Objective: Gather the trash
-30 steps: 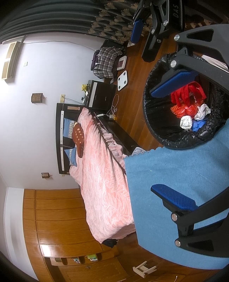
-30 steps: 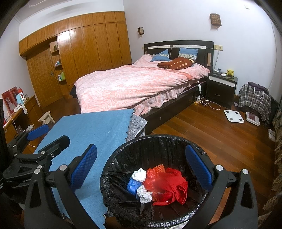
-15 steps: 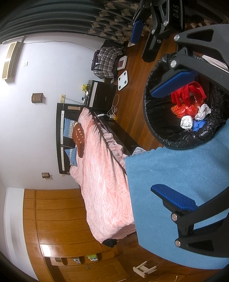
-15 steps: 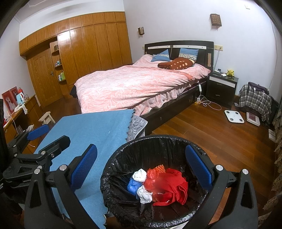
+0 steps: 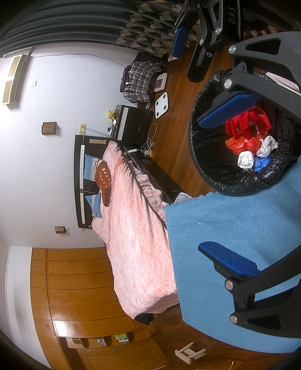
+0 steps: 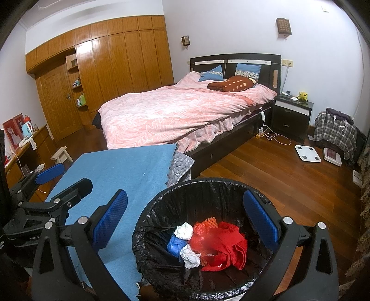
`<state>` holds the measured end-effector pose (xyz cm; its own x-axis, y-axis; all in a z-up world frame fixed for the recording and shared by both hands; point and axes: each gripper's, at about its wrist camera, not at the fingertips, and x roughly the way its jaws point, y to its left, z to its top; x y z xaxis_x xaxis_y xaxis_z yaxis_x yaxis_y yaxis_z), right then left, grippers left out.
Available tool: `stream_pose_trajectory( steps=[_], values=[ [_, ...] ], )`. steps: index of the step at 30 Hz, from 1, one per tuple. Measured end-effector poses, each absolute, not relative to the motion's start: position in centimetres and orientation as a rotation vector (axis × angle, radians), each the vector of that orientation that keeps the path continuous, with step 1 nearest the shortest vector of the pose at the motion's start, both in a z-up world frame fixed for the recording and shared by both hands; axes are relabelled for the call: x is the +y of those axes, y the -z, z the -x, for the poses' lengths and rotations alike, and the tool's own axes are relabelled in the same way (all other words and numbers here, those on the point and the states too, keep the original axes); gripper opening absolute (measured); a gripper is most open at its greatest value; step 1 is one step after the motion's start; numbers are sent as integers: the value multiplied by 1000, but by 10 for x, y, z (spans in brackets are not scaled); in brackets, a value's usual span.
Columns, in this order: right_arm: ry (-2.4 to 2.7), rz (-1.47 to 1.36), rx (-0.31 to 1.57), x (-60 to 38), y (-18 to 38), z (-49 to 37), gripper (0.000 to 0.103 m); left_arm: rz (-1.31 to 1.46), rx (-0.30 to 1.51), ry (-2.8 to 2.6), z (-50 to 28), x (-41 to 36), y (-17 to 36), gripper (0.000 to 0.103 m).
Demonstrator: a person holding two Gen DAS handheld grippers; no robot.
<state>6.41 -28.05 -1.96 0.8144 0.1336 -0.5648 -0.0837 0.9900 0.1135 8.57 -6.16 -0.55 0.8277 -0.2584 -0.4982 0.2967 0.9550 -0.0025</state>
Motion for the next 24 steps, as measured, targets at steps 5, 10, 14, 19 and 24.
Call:
stream_pose_trajectory(
  steps=[5,10,14,19,24],
  values=[
    [-116,-85,610,-280,20,-64,98,-76,519,296,-86,-62,6,97],
    [-116,-86,611,-278,19,-64,98,-75,519,295,-86,-62,6,97],
    [-116,-85,614,-275,19,-64,98,-75,521,295,-86,-61,5,97],
    [-115,-86,615,-274,19,-64,98,-75,521,295,-86,-61,5,97],
    [-115,-86,616,-272,19,-62,98,-75,523,295,-86,-61,5,97]
  ],
)
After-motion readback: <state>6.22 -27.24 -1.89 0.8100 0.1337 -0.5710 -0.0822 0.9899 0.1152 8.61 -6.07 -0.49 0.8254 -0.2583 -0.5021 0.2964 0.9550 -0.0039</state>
